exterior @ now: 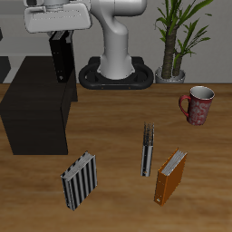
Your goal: Place the black book upright on top of the shelf
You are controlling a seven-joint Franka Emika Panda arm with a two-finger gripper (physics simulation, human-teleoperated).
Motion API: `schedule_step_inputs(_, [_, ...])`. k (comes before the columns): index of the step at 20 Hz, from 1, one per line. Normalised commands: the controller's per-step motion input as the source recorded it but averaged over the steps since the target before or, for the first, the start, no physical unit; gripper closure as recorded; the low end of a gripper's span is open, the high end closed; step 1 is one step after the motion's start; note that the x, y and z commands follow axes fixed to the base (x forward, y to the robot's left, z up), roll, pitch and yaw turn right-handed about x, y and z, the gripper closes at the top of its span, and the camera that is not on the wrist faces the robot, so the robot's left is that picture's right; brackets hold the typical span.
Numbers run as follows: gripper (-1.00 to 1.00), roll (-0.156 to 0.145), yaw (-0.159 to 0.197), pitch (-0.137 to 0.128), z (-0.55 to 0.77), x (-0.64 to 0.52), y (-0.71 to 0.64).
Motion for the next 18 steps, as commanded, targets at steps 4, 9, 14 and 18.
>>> schedule_step_inputs(4, [1.00,-0.049,-0.008,-0.007,0.05,-0.02,-0.38])
schedule_step_inputs(9, [1.00,-0.027,-0.010,-0.004,-0.06,-0.02,-0.32])
schedule_step_inputs(14, [1.00,-0.009,-0.008,0.006,-0.15,-0.01,-0.22])
schedule_step_inputs(18, [1.00,0.002,-0.028,-0.017,-0.12,-0.04,-0.19])
